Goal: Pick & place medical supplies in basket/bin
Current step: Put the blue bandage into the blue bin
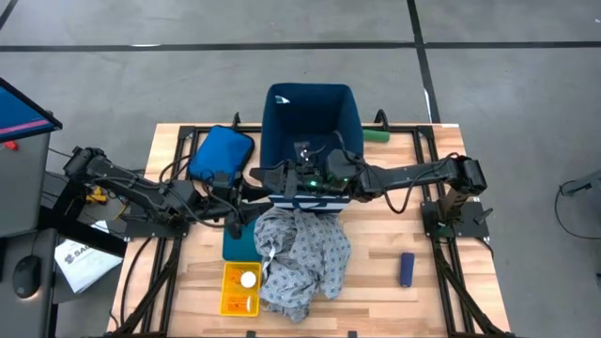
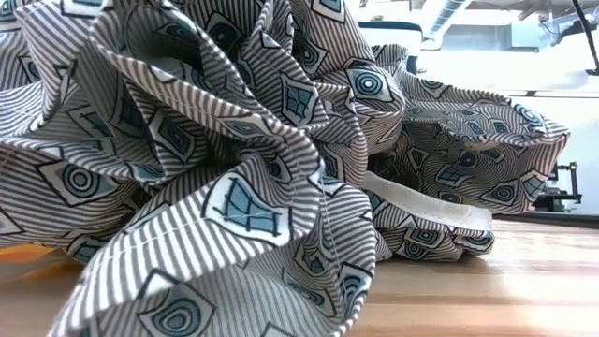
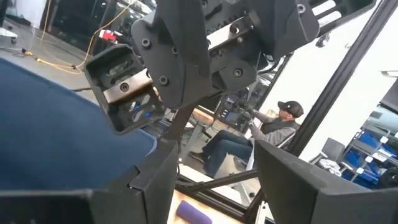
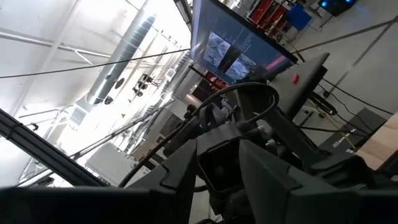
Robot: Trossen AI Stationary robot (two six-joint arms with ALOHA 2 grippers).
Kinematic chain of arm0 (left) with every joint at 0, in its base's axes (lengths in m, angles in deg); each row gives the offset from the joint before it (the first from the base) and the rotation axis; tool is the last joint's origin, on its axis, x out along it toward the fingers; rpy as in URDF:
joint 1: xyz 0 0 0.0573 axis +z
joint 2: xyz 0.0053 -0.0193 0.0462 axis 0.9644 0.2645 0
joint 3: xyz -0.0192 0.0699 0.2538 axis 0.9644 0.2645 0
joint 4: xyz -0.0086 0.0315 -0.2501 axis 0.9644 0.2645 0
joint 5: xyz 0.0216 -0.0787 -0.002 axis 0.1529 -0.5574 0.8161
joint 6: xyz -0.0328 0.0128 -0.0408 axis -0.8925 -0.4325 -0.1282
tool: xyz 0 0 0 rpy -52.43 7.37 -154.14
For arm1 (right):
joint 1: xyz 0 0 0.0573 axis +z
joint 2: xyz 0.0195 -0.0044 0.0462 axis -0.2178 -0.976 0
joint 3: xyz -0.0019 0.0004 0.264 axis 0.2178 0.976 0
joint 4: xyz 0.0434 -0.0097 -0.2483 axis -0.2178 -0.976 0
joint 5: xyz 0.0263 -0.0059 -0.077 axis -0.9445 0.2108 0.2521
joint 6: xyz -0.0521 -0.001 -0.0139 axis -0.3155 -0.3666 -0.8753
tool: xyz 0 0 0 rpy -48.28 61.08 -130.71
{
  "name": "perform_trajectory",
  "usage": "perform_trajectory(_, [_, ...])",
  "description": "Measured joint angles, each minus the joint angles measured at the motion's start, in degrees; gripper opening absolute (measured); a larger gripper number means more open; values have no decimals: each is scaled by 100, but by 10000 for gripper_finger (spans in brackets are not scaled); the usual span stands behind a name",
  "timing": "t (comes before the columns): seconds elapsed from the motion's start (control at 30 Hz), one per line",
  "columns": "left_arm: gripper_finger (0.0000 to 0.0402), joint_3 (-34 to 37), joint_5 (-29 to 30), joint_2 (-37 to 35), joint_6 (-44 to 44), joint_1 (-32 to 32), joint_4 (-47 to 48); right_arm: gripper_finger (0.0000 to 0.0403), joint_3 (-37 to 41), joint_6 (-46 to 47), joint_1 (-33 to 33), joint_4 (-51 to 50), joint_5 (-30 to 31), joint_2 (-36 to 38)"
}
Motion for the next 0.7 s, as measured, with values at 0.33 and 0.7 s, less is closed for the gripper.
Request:
perform_trajectory(0.33, [159,0,542,0,351,0,48,118,-4,-933,-261,-1876,-824,600])
perform_trajectory(0.7, [152,0,478,-88,895,127,218,118,-2,-1083,-16,-3199,203,988])
